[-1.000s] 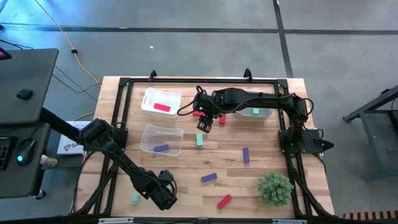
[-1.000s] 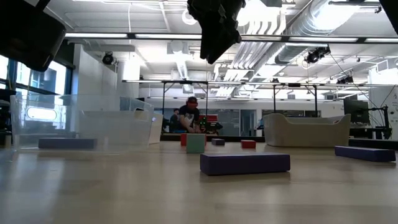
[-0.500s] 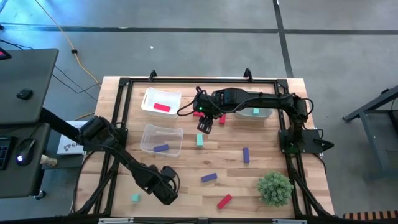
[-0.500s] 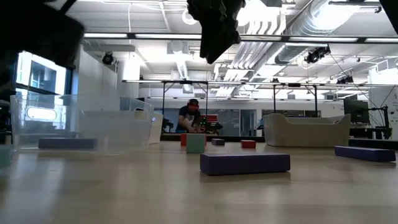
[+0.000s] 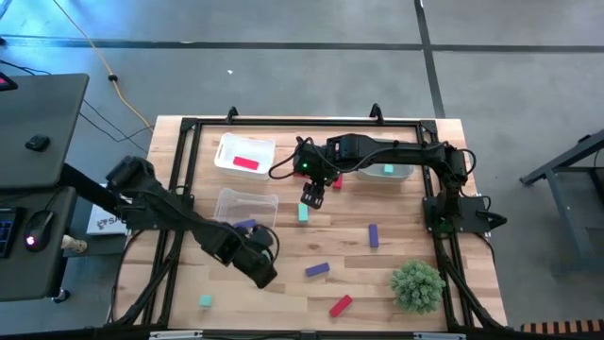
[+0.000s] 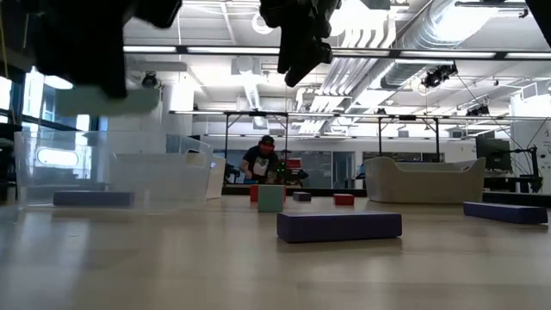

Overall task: Sort & place blocks by color
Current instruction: Put the light blue block into the grey bin

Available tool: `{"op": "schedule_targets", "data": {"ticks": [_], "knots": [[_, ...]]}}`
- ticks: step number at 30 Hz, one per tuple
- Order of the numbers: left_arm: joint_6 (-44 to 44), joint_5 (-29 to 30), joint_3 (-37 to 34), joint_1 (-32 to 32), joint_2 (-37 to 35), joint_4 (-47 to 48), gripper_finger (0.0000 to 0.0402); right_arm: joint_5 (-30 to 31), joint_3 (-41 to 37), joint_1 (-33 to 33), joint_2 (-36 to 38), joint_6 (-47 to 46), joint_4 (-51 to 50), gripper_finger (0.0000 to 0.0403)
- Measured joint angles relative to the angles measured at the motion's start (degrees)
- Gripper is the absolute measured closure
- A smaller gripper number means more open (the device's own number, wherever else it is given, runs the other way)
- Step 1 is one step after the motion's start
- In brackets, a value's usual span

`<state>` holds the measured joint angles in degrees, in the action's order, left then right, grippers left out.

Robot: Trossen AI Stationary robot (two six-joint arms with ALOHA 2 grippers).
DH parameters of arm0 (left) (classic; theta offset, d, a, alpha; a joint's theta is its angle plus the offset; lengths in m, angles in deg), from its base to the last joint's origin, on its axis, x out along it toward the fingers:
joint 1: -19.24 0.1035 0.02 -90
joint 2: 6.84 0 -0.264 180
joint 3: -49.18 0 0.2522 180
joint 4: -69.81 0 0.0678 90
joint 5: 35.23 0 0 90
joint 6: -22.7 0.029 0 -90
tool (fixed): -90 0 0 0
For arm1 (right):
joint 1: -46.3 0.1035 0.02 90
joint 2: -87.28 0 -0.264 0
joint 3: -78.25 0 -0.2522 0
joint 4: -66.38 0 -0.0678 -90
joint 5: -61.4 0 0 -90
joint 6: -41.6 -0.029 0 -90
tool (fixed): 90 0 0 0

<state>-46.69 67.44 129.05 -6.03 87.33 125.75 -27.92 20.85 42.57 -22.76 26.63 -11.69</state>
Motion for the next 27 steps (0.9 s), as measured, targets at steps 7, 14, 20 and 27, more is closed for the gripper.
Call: {"op": "schedule_targets", "data": {"ticks": [7, 14, 20, 27], "knots": [[6.70, 5.02, 0.02, 4.98, -9.44, 2.95, 0.0308, -0.15, 0.00, -0.11, 0.00, -0.18, -0.05, 0.0194], [16.25, 6.18, 0.04, 13.38, -17.13, 3.48, 0.0308, -0.12, 0.12, -0.11, 0.00, -0.18, 0.39, 0.0194], [24.60, 5.38, 0.07, 21.77, -22.73, 3.85, 0.0308, -0.12, 0.15, -0.11, 0.00, -0.19, 0.93, 0.0194], [31.74, 2.60, 0.07, 30.86, -27.69, 3.12, 0.0308, -0.10, 0.17, -0.11, 0.00, -0.19, 3.42, 0.0194]]}}
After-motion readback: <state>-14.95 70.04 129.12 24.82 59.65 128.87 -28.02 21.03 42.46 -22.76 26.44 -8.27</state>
